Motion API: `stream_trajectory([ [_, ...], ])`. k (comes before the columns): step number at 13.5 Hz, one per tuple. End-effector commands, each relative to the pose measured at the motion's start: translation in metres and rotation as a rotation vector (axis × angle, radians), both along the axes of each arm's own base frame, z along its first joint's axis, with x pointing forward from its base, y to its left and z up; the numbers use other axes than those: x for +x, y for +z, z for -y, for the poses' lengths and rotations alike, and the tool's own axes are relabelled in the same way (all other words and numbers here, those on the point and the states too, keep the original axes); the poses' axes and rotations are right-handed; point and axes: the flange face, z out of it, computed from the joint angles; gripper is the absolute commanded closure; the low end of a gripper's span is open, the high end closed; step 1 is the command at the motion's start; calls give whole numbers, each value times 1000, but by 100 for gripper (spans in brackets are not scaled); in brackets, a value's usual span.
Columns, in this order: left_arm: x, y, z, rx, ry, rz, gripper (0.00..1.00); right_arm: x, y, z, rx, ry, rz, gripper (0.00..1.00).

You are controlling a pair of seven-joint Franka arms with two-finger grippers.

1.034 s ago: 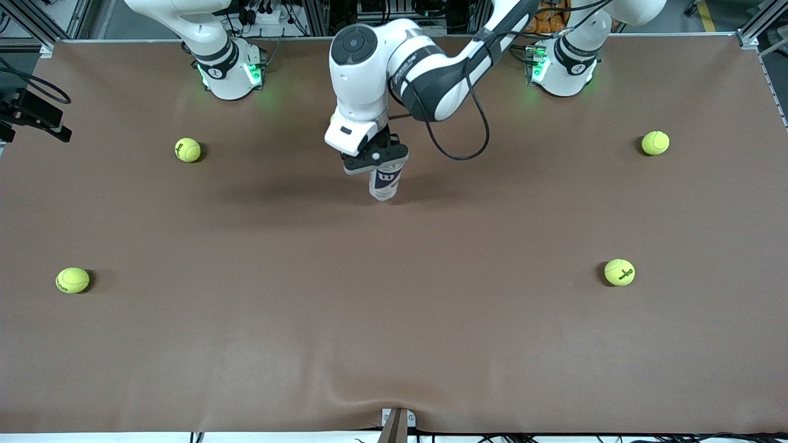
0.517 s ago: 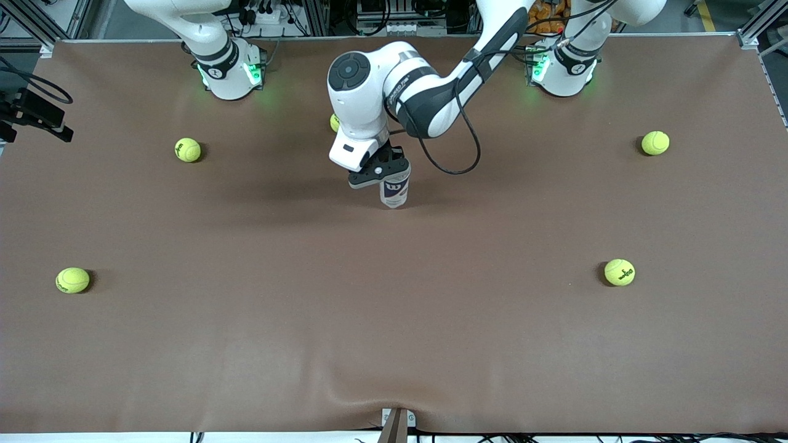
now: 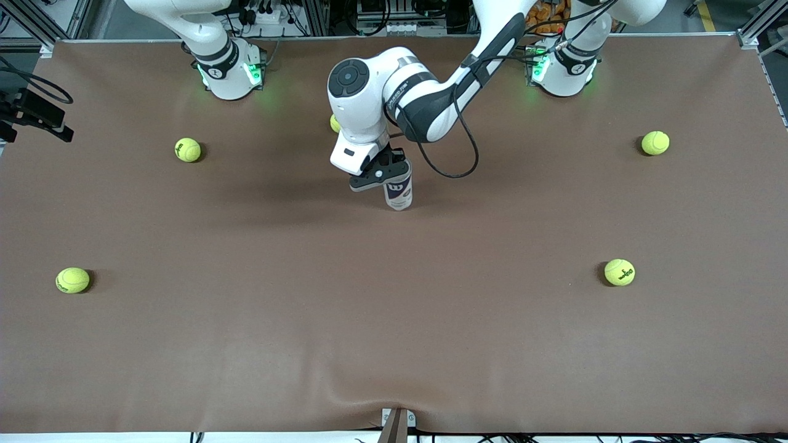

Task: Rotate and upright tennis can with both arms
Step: 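Lift and rotate the can with the left gripper until upright, then set the upright can on the table and open the left gripper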

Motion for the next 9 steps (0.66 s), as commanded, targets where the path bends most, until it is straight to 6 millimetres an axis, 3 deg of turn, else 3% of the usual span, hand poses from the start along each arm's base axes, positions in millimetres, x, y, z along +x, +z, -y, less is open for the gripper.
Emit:
stream_trajectory([
  [1, 2, 2, 3, 21, 14, 20, 65, 0, 4, -1, -12, -17, 1, 0],
  [5, 2, 11, 3, 10, 17, 28, 55, 1, 3, -1, -12, -16, 3, 0],
  [9, 1, 33, -1, -2, 24, 32, 19, 1, 3, -2, -13, -14, 4, 0],
])
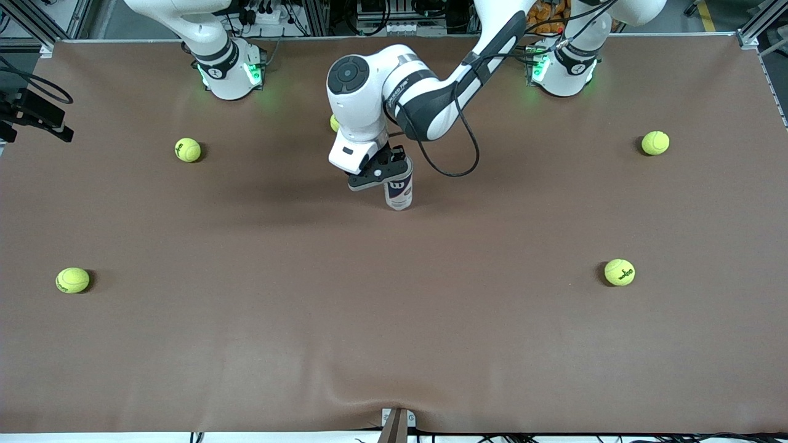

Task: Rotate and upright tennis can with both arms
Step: 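Set the upright can on the table and open the left gripper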

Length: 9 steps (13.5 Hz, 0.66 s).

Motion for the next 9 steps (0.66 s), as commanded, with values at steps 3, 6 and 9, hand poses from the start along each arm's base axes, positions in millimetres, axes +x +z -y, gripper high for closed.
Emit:
stream_trajectory([
  [3, -2, 32, -10, 36, 20, 12, 0, 1, 3, -3, -13, -13, 6, 0],
  [6, 1, 61, -20, 23, 32, 20, 0, 1, 4, -2, -13, -14, 7, 0],
  [9, 24, 82, -44, -7, 92, 8, 0, 1, 5, -2, -10, -14, 10, 0],
])
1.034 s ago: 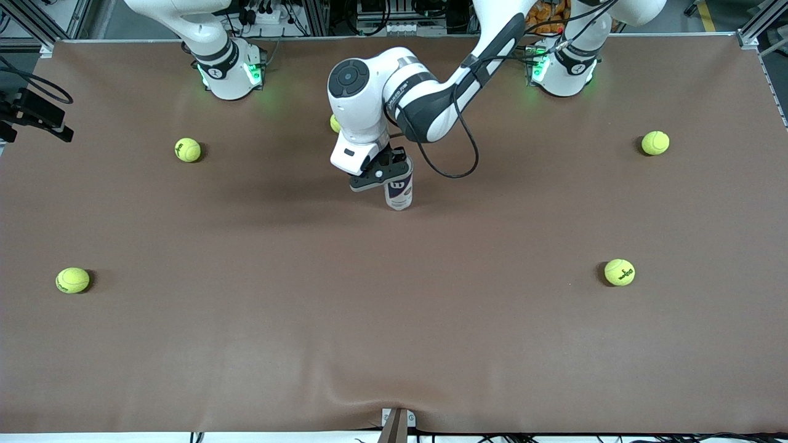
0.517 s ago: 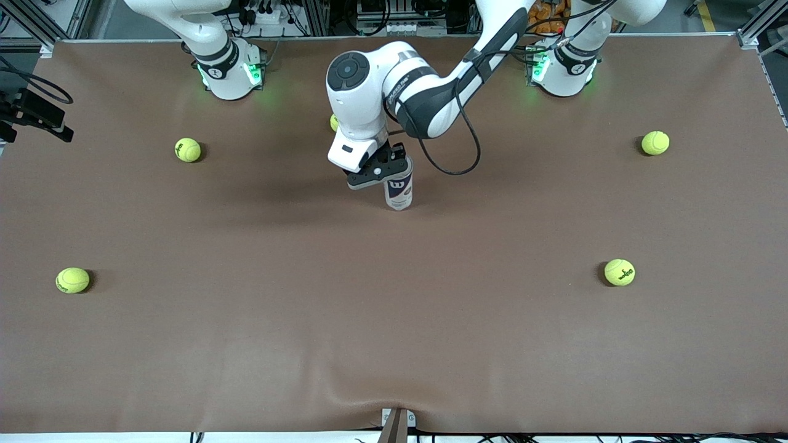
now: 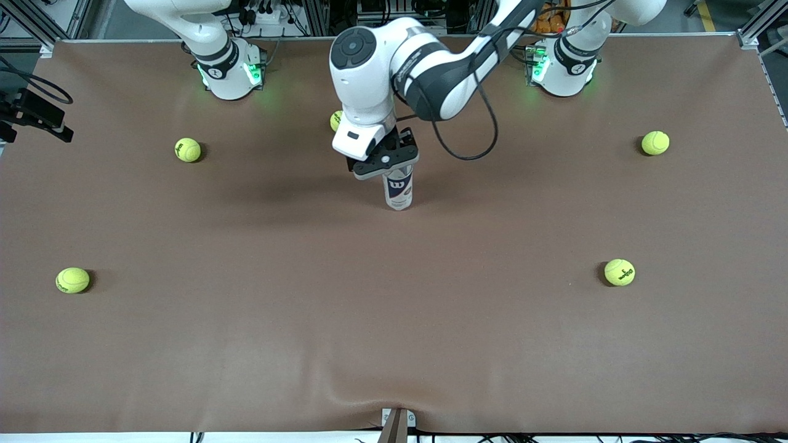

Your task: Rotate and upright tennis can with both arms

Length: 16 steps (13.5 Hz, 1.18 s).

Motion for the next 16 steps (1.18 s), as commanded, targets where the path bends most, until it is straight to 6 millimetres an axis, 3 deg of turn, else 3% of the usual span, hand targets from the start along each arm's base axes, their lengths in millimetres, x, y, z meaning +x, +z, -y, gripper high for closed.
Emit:
stream_trajectory([
  [1, 25, 33, -32, -31, 76, 5, 0, 1, 5, -2, -8, -14, 8, 0],
  [4, 66, 63, -79, -74, 132, 20, 0, 1, 5, -2, -8, -15, 8, 0],
  [6, 89, 74, -109, -82, 106, 29, 0, 1, 5, -1, -8, -17, 8, 0],
  [9, 126, 99, -168, -89, 2, 59, 0, 1, 5, -2, -7, -15, 8, 0],
  [11, 149, 102, -206, -77, -58, 60, 0, 1, 5, -2, -8, -15, 8, 0],
  [15, 174, 116, -274, -72, -141, 40, 0, 1, 5, -2, -7, -15, 8, 0],
  [16, 175, 131, -294, -69, -181, 46, 0, 1, 5, -3, -7, -13, 8, 0],
])
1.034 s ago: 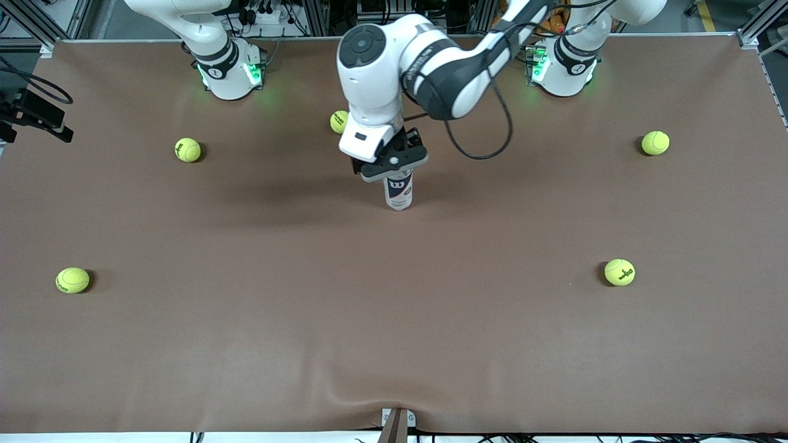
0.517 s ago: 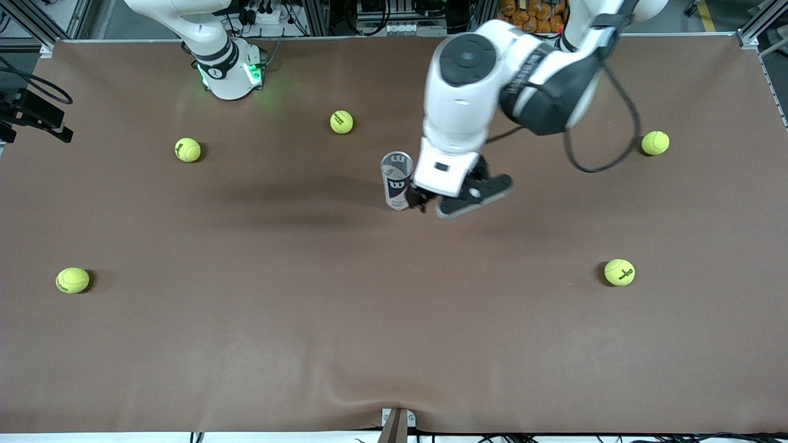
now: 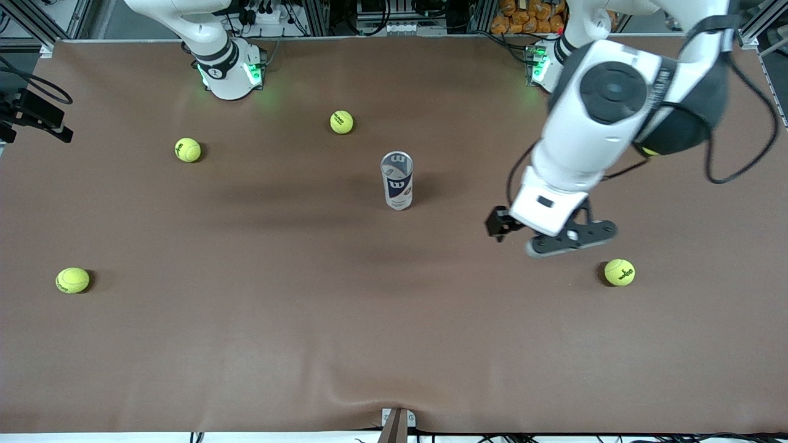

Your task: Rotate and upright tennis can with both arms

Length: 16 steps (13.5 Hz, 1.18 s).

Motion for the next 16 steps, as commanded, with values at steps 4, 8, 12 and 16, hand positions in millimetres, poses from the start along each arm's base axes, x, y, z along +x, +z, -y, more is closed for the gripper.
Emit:
stream_trajectory([
  [4, -16, 64, -94, 34, -158, -44, 0, 1, 4, -11, -6, 11, 4, 0],
  [8, -53, 97, -121, 65, -220, -67, 0, 0, 4, -21, -7, 40, 1, 0],
  [12, -85, 106, -131, 70, -229, -67, 0, 0, 3, -22, -7, 69, -1, 0],
  [16, -92, 101, -181, 86, -278, -69, 0, -1, 4, -21, -7, 71, 2, 0],
])
